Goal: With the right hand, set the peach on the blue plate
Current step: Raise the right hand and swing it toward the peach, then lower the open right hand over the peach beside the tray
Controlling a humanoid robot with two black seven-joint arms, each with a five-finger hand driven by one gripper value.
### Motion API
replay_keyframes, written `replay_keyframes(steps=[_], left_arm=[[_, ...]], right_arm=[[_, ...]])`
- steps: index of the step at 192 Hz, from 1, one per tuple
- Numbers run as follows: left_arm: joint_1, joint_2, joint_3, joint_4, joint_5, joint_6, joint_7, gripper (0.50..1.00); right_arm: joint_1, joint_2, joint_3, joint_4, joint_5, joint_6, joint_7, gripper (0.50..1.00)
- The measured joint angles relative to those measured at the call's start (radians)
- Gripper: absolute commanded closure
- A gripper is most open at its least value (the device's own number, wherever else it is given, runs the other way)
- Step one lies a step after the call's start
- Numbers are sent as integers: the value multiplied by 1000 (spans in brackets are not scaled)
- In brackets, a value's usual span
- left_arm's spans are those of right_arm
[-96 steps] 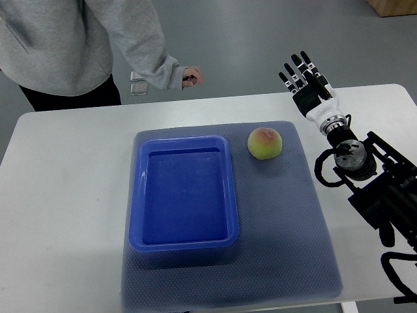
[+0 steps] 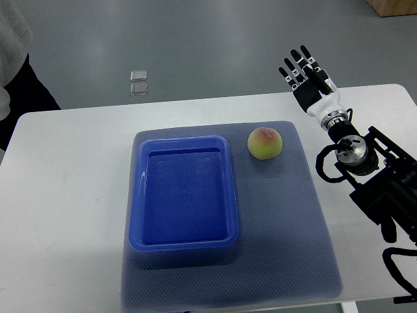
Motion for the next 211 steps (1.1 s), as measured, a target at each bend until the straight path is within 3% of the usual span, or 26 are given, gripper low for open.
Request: replay_keyframes(steps=[37, 78, 130, 166, 189, 211], left_arm=[[0, 0, 0, -1, 0, -1, 0, 500], [1, 0, 0, 2, 0, 0, 0, 500], [-1, 0, 1, -5, 0, -2, 0, 500], [-1, 0, 0, -6, 0, -3, 0, 500], [-1, 0, 0, -6, 0, -3, 0, 500], [-1, 0, -1, -5, 0, -3, -1, 500]], right_arm=[[18, -10, -7, 1, -35, 7, -5, 570], [129, -90, -132, 2, -289, 37, -14, 570], [444, -251, -559, 2, -661, 207, -75, 570], [761, -291, -957, 3, -835, 384, -96, 568], [903, -264, -1182, 11, -910, 407, -170, 568], [952, -225, -1290, 15, -932, 409, -233, 568]])
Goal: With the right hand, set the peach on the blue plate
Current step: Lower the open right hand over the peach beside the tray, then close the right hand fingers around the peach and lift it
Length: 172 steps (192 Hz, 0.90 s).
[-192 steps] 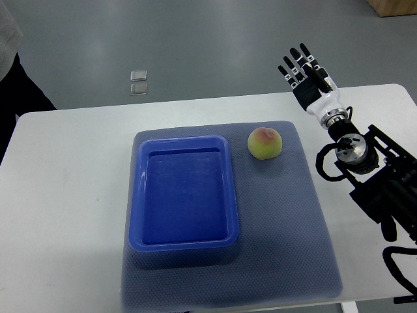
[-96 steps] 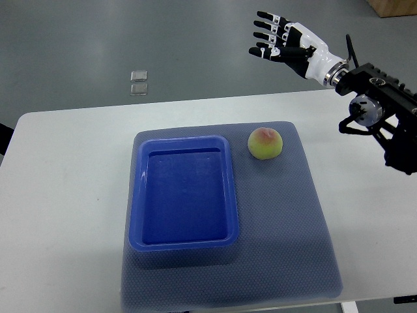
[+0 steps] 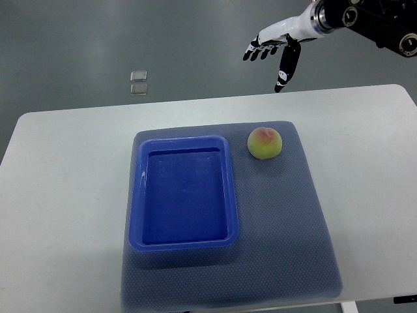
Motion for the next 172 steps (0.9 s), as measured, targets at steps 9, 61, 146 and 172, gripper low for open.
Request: replay_keyframes(steps=[9, 61, 146, 172], left_arm=[[0, 0, 0, 0, 0, 0, 0, 500], [0, 0, -3, -1, 0, 0, 0, 500], [0, 0, -3, 0, 0, 0, 0, 500], [0, 0, -2, -1, 0, 0, 0, 500]], right_arm=[[1, 11, -13, 1, -2, 0, -13, 566], [-102, 56, -24, 8, -29, 0, -37, 568], [-222, 108, -24, 0, -62, -73, -38, 568], [-262, 118, -24, -2, -99, -113, -20, 572]])
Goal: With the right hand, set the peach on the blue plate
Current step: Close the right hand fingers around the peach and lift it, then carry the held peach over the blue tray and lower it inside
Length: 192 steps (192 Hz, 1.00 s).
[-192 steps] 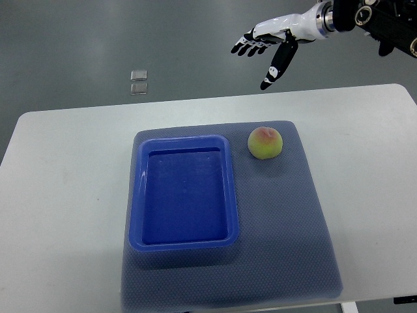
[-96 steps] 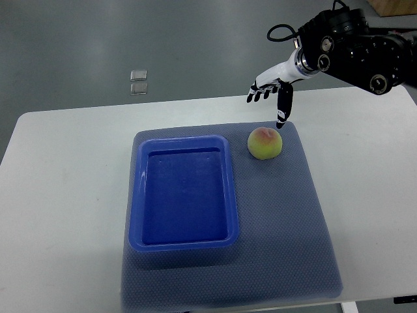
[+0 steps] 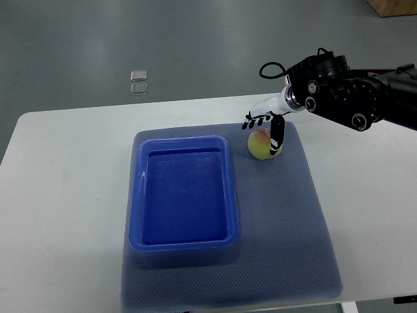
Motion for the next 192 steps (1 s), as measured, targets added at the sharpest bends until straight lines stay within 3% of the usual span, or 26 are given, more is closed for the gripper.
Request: replay_keyframes(steps=[71, 72, 74, 83, 84, 86, 87, 93, 97, 106, 107, 109, 149, 192], left_arm=[[1, 0, 2, 6, 0, 0, 0, 500], [1, 0, 2, 6, 0, 0, 0, 500], [1, 0, 2, 6, 0, 0, 0, 500], [0, 0, 2, 5, 0, 0, 0, 500], [0, 0, 2, 5, 0, 0, 0, 500], [0, 0, 2, 5, 0, 0, 0, 500], [0, 0, 2, 5, 0, 0, 0, 500], [1, 0, 1, 5, 0, 0, 0, 500], [1, 0, 1, 5, 0, 0, 0, 500], [1, 0, 1, 5, 0, 0, 0, 500], [1, 0, 1, 5, 0, 0, 0, 500], [1, 0, 1, 5, 0, 0, 0, 500], [1, 0, 0, 4, 0, 0, 0, 500], [1, 0, 1, 8, 0, 0, 0, 500]], right_arm=[[-68, 1, -1, -4, -37, -127, 37, 599], [-68, 1, -1, -4, -37, -128, 38, 639], [-70, 1, -1, -5, -37, -132, 38, 656], [-75, 2, -2, -8, -38, -140, 38, 656], [-76, 3, -2, -8, -38, -141, 38, 757], [-77, 3, -2, -9, -38, -143, 38, 758], [-77, 3, -2, -10, -38, -143, 38, 799], [-81, 3, -2, -12, -39, -148, 38, 889], [-84, 3, -2, -14, -41, -152, 38, 922], [-92, 3, -3, -16, -48, -161, 39, 922], [-93, 3, -3, -16, -49, -163, 39, 985], [-94, 3, -3, -16, -51, -164, 39, 1000], [-91, -13, -2, -12, -89, -167, 42, 1000], [104, -118, 21, 73, -71, -57, 40, 1000]])
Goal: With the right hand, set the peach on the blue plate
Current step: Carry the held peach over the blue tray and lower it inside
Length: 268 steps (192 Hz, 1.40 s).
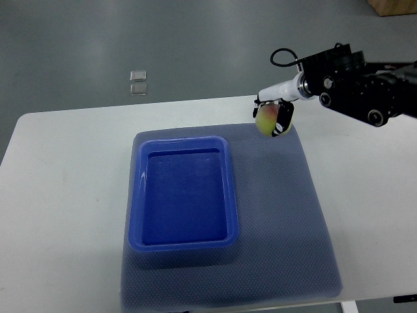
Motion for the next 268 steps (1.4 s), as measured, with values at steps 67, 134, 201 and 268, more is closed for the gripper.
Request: replay_keyframes(steps=[67, 134, 201, 268], left_arm=[[0, 0, 0, -7, 0, 0, 0, 500], [-2, 0, 0, -6, 0, 0, 0, 500], [0, 0, 2, -7, 0, 0, 0, 500], [0, 0, 3, -7, 0, 0, 0, 500]], right_arm=[[336, -179, 18, 257, 90, 143, -1, 1000], [344, 28, 16, 277, 226, 63, -3, 1000], [181, 317, 11, 102, 243, -12, 3, 1000], [-11, 320, 17, 68, 242, -29, 4, 1000]])
